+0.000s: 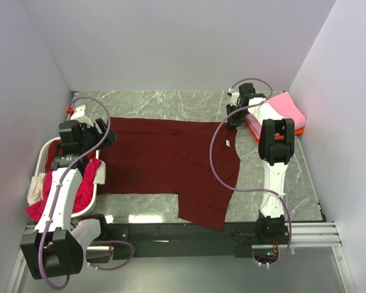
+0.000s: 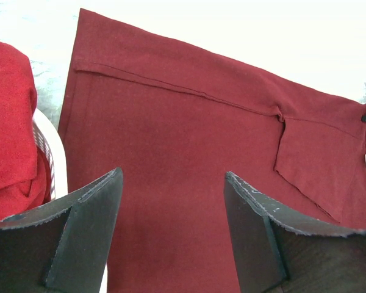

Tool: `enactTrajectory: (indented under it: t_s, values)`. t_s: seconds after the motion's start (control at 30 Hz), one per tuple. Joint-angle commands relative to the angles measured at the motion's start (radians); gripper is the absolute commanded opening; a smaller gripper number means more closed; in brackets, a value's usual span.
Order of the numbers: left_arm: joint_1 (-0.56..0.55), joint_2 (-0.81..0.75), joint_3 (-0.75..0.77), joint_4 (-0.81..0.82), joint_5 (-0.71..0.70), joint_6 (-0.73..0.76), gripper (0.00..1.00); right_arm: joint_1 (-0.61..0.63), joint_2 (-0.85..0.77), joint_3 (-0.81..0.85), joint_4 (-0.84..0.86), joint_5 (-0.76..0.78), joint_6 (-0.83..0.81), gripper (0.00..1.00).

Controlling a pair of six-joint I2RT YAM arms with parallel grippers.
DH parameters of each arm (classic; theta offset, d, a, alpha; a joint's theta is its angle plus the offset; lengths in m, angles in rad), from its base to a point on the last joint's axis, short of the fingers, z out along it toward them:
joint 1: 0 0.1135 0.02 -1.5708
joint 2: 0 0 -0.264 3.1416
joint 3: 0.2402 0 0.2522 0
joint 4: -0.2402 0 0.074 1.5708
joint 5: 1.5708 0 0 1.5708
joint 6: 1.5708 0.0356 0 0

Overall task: Fold and stack the t-shirts
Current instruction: Fold the tshirt

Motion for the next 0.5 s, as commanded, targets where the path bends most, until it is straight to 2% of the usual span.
enactTrajectory:
  t_s: [0.0,0.03,0.1,0.33,0.47]
  values:
    - [-0.003,-0.001,0.012,0.021,0.013,0.013,0.72,0.002,0.020,0.069,0.030,0.022,0.030,0.22]
    - [-0.004,-0.003,0.011,0.021,0.010,0.013,0.72,0.002,0.029,0.100,0.035,0.034,0.033,0.08]
    - [-0.004,-0.004,0.009,0.021,0.007,0.013,0.72,0.000,0.052,0.149,0.030,0.062,0.033,0.00]
    - [-0.004,0.014,0.008,0.026,-0.003,0.013,0.72,0.000,0.230,0.526,0.033,0.240,0.012,0.00]
    - [-0.003,0.028,0.009,0.035,0.008,0.013,0.72,0.009,0.249,0.545,0.168,0.362,-0.020,0.02]
